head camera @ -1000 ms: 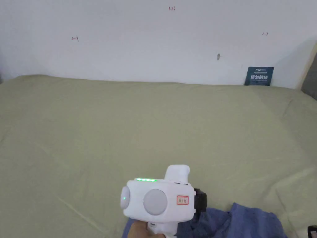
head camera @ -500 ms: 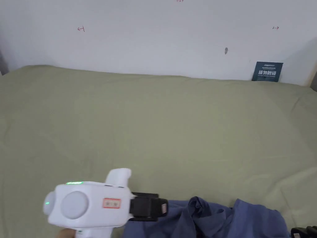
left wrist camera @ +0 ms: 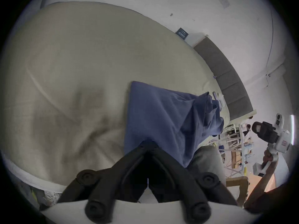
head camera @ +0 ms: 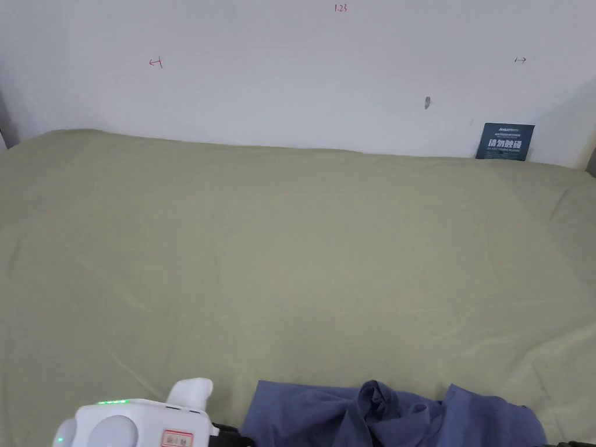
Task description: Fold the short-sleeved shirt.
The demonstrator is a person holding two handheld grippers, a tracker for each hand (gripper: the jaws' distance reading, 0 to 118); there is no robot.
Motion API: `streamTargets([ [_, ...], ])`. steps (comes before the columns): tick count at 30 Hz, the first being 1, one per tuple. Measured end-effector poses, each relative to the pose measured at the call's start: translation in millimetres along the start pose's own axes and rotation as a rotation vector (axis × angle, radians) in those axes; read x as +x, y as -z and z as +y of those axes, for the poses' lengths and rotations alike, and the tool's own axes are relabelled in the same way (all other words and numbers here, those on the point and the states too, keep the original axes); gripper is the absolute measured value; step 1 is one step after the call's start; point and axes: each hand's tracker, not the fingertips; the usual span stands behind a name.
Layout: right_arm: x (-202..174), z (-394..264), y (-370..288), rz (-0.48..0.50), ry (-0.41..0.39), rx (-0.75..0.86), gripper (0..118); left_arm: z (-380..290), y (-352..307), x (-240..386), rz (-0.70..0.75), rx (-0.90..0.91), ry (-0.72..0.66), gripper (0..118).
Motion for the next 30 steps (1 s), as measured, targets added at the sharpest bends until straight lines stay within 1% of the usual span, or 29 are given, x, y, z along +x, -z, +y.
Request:
streamTargets([
  [2, 0, -1, 0, -0.003, 0.004, 0.001, 0, 0, 16, 13, -0.004, -0.006, 0.022, 0],
  [4, 0, -2, -1, 0.001, 0.009, -0.001, 0, 0, 36, 21, -0.076, -0.015, 0.022, 0],
  [9, 0, -4, 1, 0.004, 0.014, -0.009, 0, -13, 68, 44, -0.153, 0.048, -0.061, 0],
  [12, 0, -5, 4, 0.006, 0.016, -0.018, 0, -23, 85, 57, -0.271, 0.067, -0.071, 0],
  [14, -1, -5, 7, 0.005, 0.015, -0.028, 0, -25, 96, 60, -0.248, 0.049, -0.069, 0],
  [15, -1, -4, 7, 0.004, 0.013, -0.031, 0, -26, 97, 59, -0.202, 0.038, -0.064, 0],
  [17, -2, -4, 6, 0.003, 0.009, -0.029, 0, -28, 94, 50, -0.228, 0.057, -0.091, 4],
  [18, -2, -5, 4, 0.005, 0.008, -0.027, 0, -28, 89, 48, -0.241, 0.067, -0.108, 9],
  [19, -2, -4, 4, 0.005, 0.01, -0.026, 0, -29, 83, 47, -0.23, 0.083, -0.113, 17],
  [21, -4, -4, 4, 0.005, 0.005, -0.029, 0, -26, 70, 46, -0.227, 0.104, -0.093, 44],
  [23, -6, -4, 6, 0.004, -0.002, -0.033, 0, -20, 52, 49, -0.192, 0.115, -0.066, 77],
  [24, -6, -4, 7, 0.009, -0.002, -0.034, 0, -18, 42, 48, -0.165, 0.114, -0.056, 80],
  [26, -8, -5, 8, 0.02, -0.001, -0.037, 0, -14, 24, 45, -0.123, 0.122, -0.058, 80],
  [28, -10, -5, 10, 0.024, -0.009, -0.042, 0, -13, 10, 32, -0.121, 0.139, -0.071, 80],
  [30, -11, -5, 11, 0.023, -0.012, -0.044, 0, -16, 4, 20, -0.083, 0.175, -0.111, 80],
])
